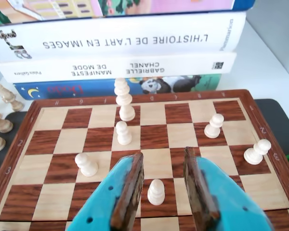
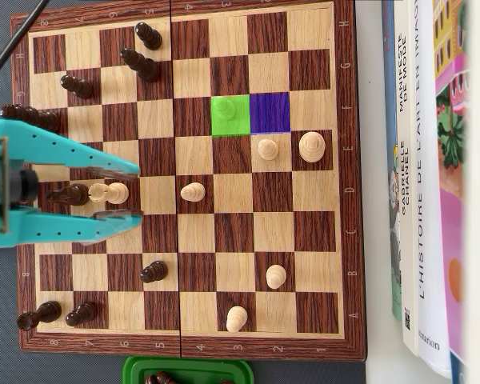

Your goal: Play chess

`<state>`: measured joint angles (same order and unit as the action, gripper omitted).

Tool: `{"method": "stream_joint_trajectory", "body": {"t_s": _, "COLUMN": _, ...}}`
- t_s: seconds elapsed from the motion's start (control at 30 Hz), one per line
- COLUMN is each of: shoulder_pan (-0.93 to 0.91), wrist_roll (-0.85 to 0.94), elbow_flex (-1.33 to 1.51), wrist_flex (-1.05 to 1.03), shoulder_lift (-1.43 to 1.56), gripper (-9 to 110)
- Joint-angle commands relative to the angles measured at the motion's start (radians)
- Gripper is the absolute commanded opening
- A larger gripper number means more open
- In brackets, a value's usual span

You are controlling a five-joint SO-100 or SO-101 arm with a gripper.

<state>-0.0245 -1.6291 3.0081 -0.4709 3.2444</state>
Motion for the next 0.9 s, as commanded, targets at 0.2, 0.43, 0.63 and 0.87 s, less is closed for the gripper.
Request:
{"method": "stream_joint_trajectory", "body": {"t_s": 0.2, "shoulder_pan": 0.021, "wrist_roll": -0.002, "elbow_flex": 0.043, "wrist_flex": 0.232, "shoulder_lift": 0.064, "gripper": 14}}
{"method": "stream_joint_trajectory", "body": {"t_s": 0.43, "shoulder_pan": 0.021, "wrist_roll": -0.005, "elbow_flex": 0.048, "wrist_flex": 0.411, "shoulder_lift": 0.074, "gripper": 14}}
{"method": "stream_joint_trajectory", "body": {"t_s": 0.63, "shoulder_pan": 0.021, "wrist_roll": -0.005, "elbow_flex": 0.066, "wrist_flex": 0.600, "shoulder_lift": 0.075, "gripper": 14}}
{"method": "stream_joint_trajectory", "body": {"t_s": 0.87, "shoulder_pan": 0.032, "wrist_roll": 0.000, "elbow_flex": 0.097, "wrist_flex": 0.807, "shoulder_lift": 0.075, "gripper": 14}}
